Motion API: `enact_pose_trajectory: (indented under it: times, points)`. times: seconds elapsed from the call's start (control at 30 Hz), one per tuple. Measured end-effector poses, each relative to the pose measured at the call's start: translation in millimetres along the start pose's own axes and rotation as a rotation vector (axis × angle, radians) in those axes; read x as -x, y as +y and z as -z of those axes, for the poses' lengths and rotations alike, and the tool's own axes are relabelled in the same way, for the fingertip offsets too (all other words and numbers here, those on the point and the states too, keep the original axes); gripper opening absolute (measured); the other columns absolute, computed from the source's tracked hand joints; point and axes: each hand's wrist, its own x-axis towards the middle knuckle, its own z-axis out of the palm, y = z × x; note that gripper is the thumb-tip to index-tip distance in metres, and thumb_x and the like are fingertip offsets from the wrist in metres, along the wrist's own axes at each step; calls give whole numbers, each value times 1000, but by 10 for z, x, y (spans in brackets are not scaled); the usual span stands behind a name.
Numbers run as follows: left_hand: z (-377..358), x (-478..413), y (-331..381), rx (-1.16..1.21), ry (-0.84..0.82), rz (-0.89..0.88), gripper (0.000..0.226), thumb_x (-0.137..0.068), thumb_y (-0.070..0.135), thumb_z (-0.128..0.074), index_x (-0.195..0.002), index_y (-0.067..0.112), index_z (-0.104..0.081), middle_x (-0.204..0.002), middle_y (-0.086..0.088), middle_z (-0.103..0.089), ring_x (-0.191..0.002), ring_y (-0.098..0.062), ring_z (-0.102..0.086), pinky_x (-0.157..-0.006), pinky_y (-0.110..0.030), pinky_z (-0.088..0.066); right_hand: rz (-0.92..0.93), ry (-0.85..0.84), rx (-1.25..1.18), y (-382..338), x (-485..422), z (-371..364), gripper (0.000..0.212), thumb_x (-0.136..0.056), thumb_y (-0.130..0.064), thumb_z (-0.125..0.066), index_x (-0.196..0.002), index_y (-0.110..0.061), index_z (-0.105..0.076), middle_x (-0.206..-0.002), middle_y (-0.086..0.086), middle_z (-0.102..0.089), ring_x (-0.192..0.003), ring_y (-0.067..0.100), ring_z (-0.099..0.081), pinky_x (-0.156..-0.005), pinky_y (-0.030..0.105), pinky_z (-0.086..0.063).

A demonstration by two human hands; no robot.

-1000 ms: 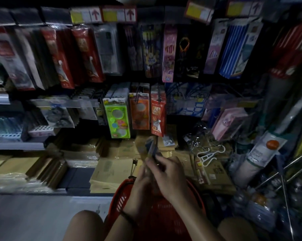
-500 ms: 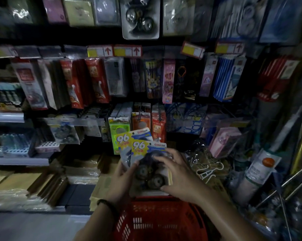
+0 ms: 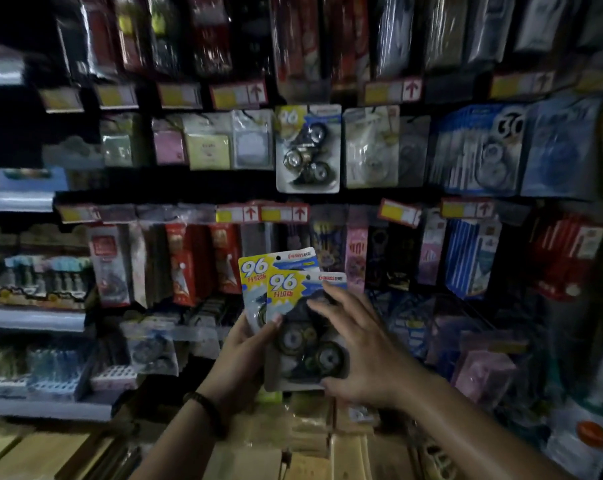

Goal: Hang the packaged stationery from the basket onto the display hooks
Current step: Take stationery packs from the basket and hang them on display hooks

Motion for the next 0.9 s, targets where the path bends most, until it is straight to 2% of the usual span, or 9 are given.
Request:
enact_pose_trajectory:
  times: [0.1,0.17,0.27,0.33,0.53,0.6,0.7,0.73,0.9]
  points:
    - [-68,-203,357,-26,21,-20,38,-101,21,-65,-139,18,-62,-139,-19,-70,-126,-44,-68,-105,-74,-50,20,34,38,17,-346,201,108,-63,-58,-79,-156,-45,-27,-165,-15,-8,-155,11,-5,-121,36,-24]
    - [-120,-319,604,-36,19,-41,38,-103,27,-61,-140,17,-62,-138,-19,-71,-125,-44,-69,-105,-75,-49,48,93,108,44,-590,350,108,-59,-59,-78,-155,-41,-33,-162,-10,-17,-154,14,-13,-122,34,-23]
    - [-153,-505,930,-58,64,-130,30,-96,33,-64,-124,25,-73,-129,-15,-76,-114,-39,-76,-86,-61,-64,69,178,194,120,-989,651,106,-56,-61,-76,-154,-36,-42,-160,-3,-26,-153,20,-21,-123,41,-27]
    - [-121,-667,1101,-72,139,-237,21,-98,29,-65,-117,27,-74,-124,-11,-79,-106,-34,-79,-73,-49,-67,58,219,238,193,-1264,853,105,-58,-61,-77,-154,-36,-42,-161,-2,-25,-153,23,-22,-123,46,-28]
    - [61,-1062,1544,-125,331,-476,20,-103,18,-68,-122,23,-66,-120,-11,-78,-93,-28,-81,-59,-46,-64,25,263,382,348,-1993,1264,103,-61,-57,-82,-153,-32,-45,-161,3,-24,-151,28,-20,-121,50,-30]
    - [112,-1133,1626,-160,379,-532,20,-103,21,-69,-121,29,-66,-118,-7,-78,-98,-30,-80,-64,-52,-65,8,256,412,392,-2177,1330,104,-61,-56,-83,-154,-31,-43,-161,3,-23,-150,27,-19,-123,51,-31]
    - [174,-1200,1720,-199,436,-601,24,-104,22,-68,-126,29,-64,-122,-5,-77,-115,-34,-75,-94,-68,-59,-3,226,464,476,-2382,1376,105,-62,-55,-82,-156,-31,-40,-164,5,-20,-153,30,-17,-126,51,-27]
    - [186,-1215,1742,-201,441,-611,24,-103,22,-68,-126,29,-64,-123,-6,-77,-118,-34,-73,-98,-70,-56,1,220,480,504,-2430,1380,106,-63,-55,-82,-156,-30,-40,-165,6,-20,-153,30,-16,-127,51,-25]
    - [200,-1280,1770,-213,406,-601,30,-102,25,-69,-131,27,-63,-122,-3,-78,-114,-30,-75,-97,-69,-57,37,224,560,587,-2544,1347,107,-63,-55,-83,-157,-24,-42,-165,12,-25,-153,33,-19,-125,51,-24]
